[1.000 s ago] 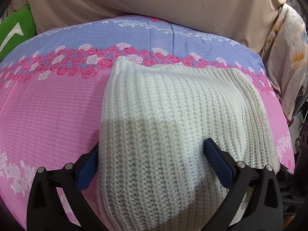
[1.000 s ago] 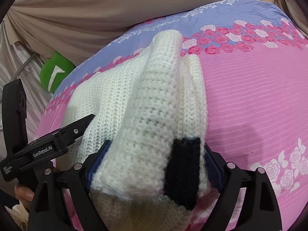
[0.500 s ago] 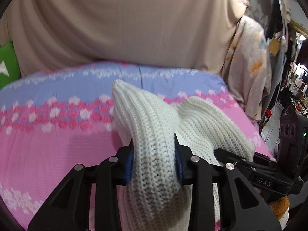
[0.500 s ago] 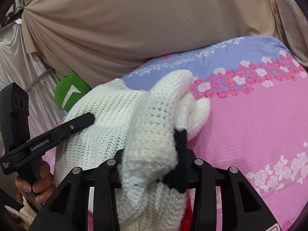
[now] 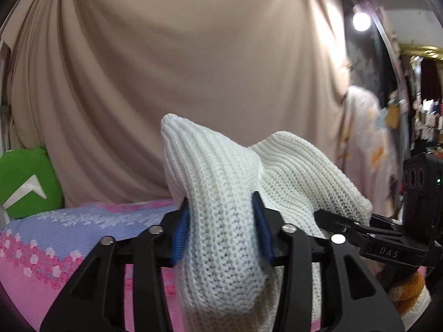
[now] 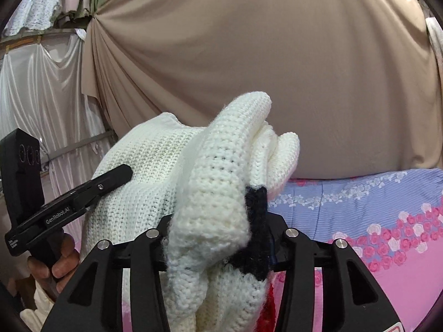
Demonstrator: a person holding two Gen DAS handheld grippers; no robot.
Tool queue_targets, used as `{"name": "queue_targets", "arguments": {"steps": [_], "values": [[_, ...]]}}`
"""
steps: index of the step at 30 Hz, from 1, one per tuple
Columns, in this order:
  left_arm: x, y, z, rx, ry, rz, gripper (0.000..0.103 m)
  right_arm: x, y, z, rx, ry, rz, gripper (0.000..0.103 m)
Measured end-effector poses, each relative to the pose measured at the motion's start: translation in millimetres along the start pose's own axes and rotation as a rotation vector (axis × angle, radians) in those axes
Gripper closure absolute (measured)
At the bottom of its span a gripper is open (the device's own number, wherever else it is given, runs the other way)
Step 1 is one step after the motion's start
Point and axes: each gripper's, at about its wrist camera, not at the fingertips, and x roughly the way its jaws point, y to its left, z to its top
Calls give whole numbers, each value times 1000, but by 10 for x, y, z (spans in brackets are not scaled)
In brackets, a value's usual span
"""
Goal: Fold small clothes
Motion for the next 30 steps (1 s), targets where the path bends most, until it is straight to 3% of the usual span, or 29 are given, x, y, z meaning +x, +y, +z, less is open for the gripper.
{"name": "queue_targets", "arguments": {"steps": [1, 2, 3, 5, 7, 11, 13, 15, 18, 19, 21, 26, 30], "values": [[217, 125, -115, -4, 40, 35, 44, 289, -117, -121, 39, 65, 3, 39], [514, 274, -317, -8, 112, 72, 40, 579, -258, -282, 84, 140, -5, 37], [723, 393, -498, -20, 168, 116, 40, 860, -435, -508, 133, 219, -67, 38], [1070, 637, -929, -46, 304, 218, 43, 1090, -657, -865, 160, 315, -201, 56], [1121, 852, -1234, -107, 386, 217, 45, 943, -682, -939, 177, 275, -180, 56], [899, 937, -1309, -163, 386, 172, 45, 691, -342, -641, 50, 181, -221, 55], [906, 876, -1241, -166, 385, 147, 45, 760, -168, -525, -8, 187, -209, 56], [994, 782, -1239, -156, 413, 145, 44, 975, -57, -541, -70, 231, -234, 56], [1147, 767, -1422, -128, 478, 190, 44, 1338, -138, -900, -158, 362, -356, 59], [1177, 772, -1472, -125, 490, 199, 41, 1408, -207, -1046, -166, 391, -368, 59], [1182, 783, -1574, -125, 492, 204, 38, 1333, -304, -1134, -116, 356, -333, 59], [1085, 720, -1514, -106, 460, 251, 37, 973, -158, -893, -85, 273, -322, 58], [1000, 645, -1543, -117, 457, 275, 36, 1080, -184, -1053, -91, 329, -355, 54]]}}
